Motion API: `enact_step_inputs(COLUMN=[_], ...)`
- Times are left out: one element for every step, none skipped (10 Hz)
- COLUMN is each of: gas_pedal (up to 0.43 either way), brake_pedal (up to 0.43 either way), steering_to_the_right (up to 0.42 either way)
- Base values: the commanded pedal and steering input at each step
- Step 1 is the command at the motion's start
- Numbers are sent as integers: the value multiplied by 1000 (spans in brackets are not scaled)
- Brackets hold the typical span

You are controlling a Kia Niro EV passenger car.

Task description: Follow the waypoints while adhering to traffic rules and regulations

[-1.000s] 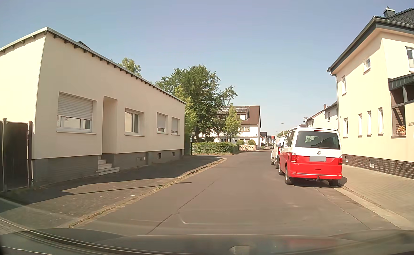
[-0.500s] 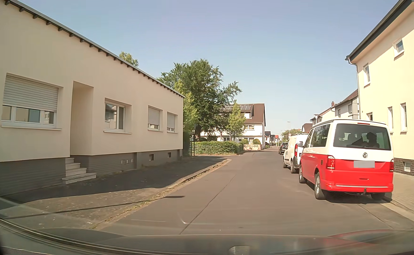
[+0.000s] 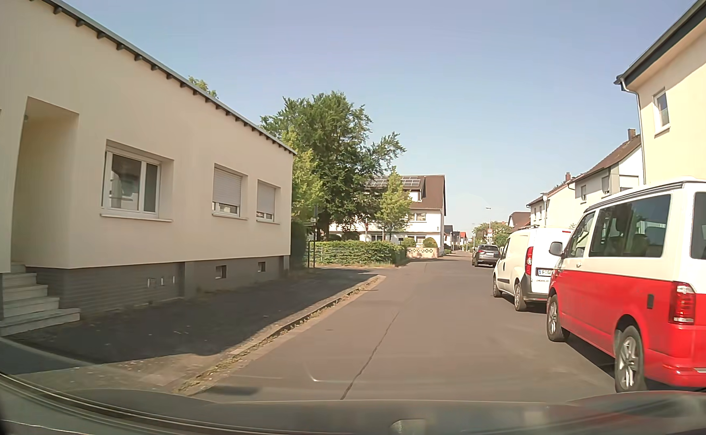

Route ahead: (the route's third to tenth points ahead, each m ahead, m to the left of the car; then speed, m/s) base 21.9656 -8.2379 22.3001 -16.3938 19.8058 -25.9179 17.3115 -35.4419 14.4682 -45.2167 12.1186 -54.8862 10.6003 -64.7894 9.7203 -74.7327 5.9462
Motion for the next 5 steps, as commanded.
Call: enact_step_inputs(gas_pedal=[0, 0, 0, 0, 0], brake_pedal=[30, 30, 30, 30, 30], steering_to_the_right=[53, 53, 53, 52, 52])
